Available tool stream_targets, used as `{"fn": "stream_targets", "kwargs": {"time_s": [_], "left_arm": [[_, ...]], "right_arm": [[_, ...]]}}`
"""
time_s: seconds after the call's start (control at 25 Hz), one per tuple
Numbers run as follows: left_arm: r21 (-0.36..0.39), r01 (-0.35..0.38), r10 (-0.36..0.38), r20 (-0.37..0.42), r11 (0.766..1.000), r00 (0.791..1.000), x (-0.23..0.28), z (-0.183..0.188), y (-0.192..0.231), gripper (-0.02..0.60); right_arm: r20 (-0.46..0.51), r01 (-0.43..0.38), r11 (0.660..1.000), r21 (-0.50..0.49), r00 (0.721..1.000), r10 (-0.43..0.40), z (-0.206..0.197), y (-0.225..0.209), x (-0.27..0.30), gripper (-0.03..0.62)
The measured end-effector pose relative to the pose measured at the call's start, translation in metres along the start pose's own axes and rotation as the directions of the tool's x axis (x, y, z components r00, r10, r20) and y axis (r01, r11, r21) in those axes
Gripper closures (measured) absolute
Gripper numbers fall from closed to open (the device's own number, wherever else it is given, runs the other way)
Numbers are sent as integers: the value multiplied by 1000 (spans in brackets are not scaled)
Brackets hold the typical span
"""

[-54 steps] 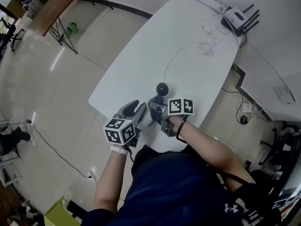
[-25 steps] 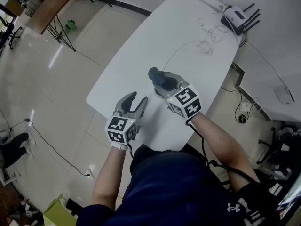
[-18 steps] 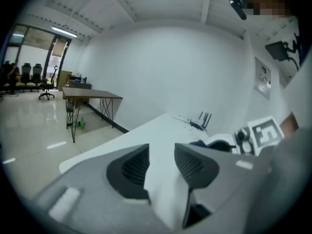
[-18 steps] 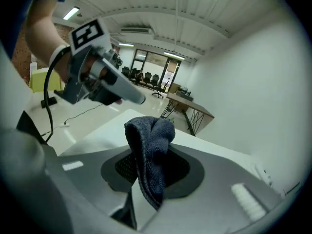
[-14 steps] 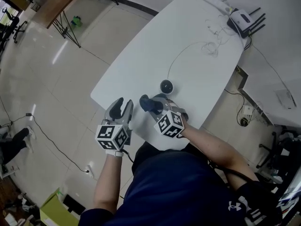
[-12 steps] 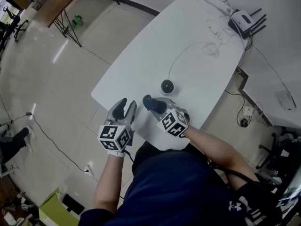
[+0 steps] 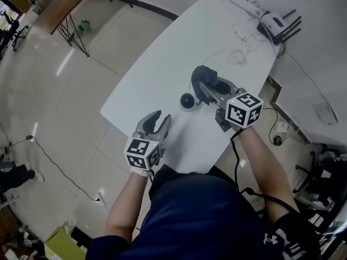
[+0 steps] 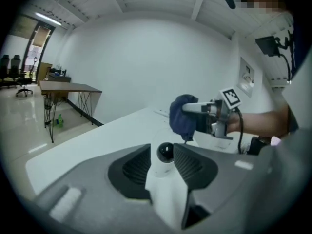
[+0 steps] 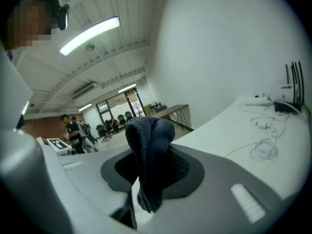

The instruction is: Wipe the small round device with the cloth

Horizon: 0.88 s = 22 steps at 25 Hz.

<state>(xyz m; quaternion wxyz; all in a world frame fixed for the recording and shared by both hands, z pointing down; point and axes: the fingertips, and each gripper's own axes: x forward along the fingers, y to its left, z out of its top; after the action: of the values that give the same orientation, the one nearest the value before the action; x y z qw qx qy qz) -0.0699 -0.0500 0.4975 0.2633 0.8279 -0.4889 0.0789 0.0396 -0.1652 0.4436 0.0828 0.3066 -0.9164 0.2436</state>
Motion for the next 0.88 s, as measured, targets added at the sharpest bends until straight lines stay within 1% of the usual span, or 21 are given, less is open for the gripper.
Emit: {"fn": "stream_targets", "kwargs": {"time_s": [0.08,0.12,0.2,0.28,0.36,0.48,0.52,0.6,0.68,0.72,0.76,0.8,0.84,0.88], "left_arm": [[55,18,-16,-36,998,999,15,-4,-7,437],[84,22,-17,-63,996,998,22,-8,-10,437],[119,40,-27,-109,992,994,33,-14,-18,437],[124,63,-45,-142,990,989,41,-22,-26,436],[116,77,-57,-169,990,984,46,-31,-31,436],[112,88,-64,-200,990,978,52,-44,-37,436],[111,88,-64,-208,990,976,53,-47,-39,436],[106,86,-61,-221,991,973,55,-53,-41,436],[99,86,-61,-231,991,971,56,-56,-42,436],[95,88,-63,-233,992,970,56,-57,-42,436],[91,90,-66,-235,992,970,56,-58,-43,433],[87,90,-68,-234,992,970,56,-59,-43,433],[83,88,-67,-231,993,971,55,-59,-42,433],[77,83,-64,-228,994,972,52,-60,-39,433]], "right_arm": [[-109,1,1000,-29,994,-4,-18,-25,7,494],[-172,-9,1000,-16,985,6,-32,-36,11,494],[-286,-39,998,52,957,52,-62,-52,19,494],[-369,-75,991,112,923,111,-82,-58,28,494],[-436,-122,985,122,885,163,-94,-57,44,494],[-525,-190,976,107,822,218,-103,-52,76,494],[-556,-216,971,104,797,237,-107,-50,87,494],[-616,-277,954,116,734,288,-117,-44,105,494],[-657,-338,928,155,667,352,-127,-34,115,494],[-665,-363,915,179,640,384,-130,-30,118,494],[-665,-385,900,203,621,416,-132,-26,120,494],[-654,-408,884,228,608,449,-130,-22,121,494],[-632,-433,866,250,604,485,-124,-15,121,494],[-599,-461,846,266,609,520,-112,-6,120,494]]}}
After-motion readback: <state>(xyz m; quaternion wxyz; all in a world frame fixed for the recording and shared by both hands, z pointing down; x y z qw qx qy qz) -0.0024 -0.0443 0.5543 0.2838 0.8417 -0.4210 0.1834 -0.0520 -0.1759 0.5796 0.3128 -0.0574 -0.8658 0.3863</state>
